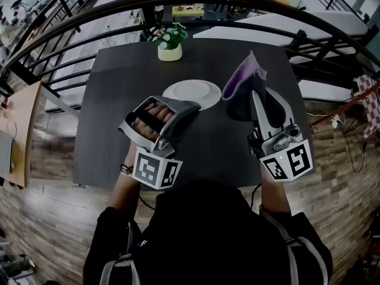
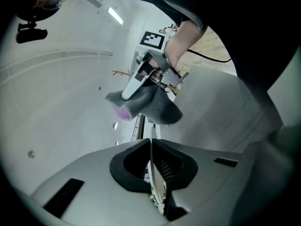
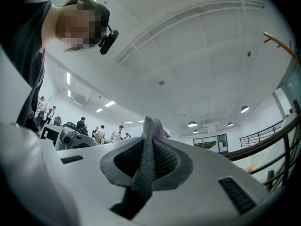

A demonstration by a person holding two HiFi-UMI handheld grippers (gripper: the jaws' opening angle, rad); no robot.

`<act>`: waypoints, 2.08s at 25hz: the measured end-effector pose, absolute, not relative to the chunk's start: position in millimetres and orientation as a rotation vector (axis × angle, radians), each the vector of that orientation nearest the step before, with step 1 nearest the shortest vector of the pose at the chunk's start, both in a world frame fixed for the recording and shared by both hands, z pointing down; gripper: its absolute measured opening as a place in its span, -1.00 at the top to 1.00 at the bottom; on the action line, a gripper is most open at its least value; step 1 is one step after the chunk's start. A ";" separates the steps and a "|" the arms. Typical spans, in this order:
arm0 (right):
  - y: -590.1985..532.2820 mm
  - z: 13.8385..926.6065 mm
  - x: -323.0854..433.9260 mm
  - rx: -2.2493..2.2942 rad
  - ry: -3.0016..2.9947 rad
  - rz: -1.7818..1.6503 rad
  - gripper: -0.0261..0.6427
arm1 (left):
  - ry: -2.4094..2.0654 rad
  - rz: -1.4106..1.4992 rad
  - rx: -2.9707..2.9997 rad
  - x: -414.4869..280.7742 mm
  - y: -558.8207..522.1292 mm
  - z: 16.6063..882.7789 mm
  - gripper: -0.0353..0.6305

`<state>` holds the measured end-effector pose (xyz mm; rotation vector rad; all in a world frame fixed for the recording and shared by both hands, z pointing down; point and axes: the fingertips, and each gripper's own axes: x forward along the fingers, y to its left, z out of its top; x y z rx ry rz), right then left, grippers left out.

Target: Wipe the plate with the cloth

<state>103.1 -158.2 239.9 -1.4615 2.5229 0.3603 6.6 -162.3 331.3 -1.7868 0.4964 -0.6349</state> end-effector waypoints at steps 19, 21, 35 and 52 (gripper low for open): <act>-152.3 283.9 30.8 -1.310 2.999 0.593 0.80 | 0.327 -0.605 -1.543 31.3 -131.6 325.0 0.85; -152.5 288.7 30.1 -1.314 3.021 0.593 0.80 | 0.310 -0.614 -1.530 31.3 -128.6 328.7 0.85; -169.7 309.9 53.9 -1.477 3.037 0.510 0.80 | 0.282 -0.623 -1.508 27.9 -118.1 332.8 0.84; -194.6 343.7 92.5 -1.716 2.967 0.407 0.80 | 0.257 -0.612 -1.532 28.0 -109.8 339.2 0.84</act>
